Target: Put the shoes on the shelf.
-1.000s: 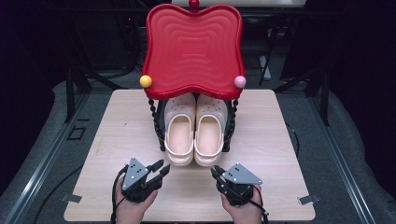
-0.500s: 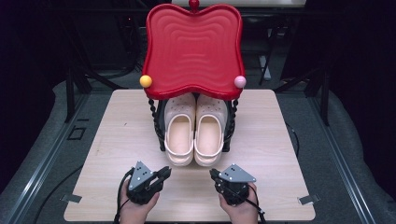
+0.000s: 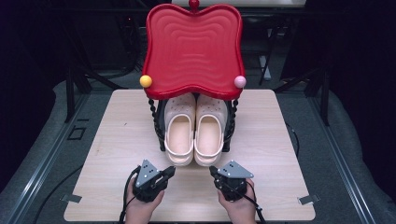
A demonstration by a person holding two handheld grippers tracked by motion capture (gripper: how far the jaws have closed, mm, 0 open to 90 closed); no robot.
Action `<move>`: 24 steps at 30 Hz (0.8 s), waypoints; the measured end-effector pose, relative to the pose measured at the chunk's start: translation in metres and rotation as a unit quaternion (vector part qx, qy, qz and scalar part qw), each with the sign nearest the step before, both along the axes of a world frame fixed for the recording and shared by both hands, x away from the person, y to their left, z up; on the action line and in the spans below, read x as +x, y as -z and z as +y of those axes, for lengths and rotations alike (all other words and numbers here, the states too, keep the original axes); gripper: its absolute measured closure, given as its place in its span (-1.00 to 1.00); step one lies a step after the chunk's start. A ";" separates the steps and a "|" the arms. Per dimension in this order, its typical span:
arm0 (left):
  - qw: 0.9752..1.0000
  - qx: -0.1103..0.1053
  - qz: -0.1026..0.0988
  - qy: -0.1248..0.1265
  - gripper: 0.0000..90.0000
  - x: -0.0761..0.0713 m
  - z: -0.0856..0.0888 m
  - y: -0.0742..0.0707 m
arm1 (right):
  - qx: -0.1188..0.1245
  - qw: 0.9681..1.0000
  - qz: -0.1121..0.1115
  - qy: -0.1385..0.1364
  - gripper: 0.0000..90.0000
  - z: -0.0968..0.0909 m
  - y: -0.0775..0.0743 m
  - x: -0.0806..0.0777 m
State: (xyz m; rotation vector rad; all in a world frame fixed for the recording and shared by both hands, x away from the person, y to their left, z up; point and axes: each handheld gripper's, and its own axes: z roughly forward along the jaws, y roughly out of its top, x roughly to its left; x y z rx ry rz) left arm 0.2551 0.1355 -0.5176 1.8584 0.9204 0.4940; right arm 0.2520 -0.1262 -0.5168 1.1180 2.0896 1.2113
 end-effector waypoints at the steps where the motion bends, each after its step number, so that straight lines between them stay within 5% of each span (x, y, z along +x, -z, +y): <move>1: 1.000 0.004 0.003 0.002 0.93 0.001 0.000 -0.001 | 0.000 1.000 0.000 0.004 0.99 0.000 0.000 0.001; 15: 1.000 0.000 -0.002 -0.014 1.00 0.009 0.001 -0.011 | -0.016 0.999 -0.010 0.031 1.00 -0.008 -0.008 0.009; 24: 0.999 0.004 -0.008 -0.038 1.00 0.031 0.006 -0.024 | -0.036 0.998 -0.028 0.050 1.00 -0.011 -0.018 0.028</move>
